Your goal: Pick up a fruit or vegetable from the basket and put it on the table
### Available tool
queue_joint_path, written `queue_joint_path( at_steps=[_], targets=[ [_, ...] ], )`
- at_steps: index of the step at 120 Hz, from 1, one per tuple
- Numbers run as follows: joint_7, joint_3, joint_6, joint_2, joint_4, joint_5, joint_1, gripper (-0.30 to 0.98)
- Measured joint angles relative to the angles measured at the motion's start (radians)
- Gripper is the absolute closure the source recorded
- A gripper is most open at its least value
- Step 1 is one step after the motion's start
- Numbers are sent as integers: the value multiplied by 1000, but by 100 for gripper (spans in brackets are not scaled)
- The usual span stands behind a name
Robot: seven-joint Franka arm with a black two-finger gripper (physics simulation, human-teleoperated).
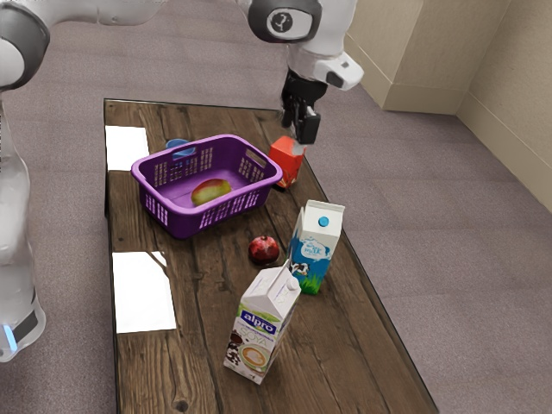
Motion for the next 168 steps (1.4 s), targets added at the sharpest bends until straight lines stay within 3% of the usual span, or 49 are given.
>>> queue_joint_path(
  at_steps=[24,46,65,110,168],
  targets=[
    [-30,10,81,16,-54,36,-2,2],
    [-35,4,119,-17,-214,-27,204,2],
    [-32,14,199,-17,-374,-68,226,2],
    [-61,47,340,-33,-548,-156,273,3],
    [-53,91,188,-106,-554,-216,228,3]
  ],
)
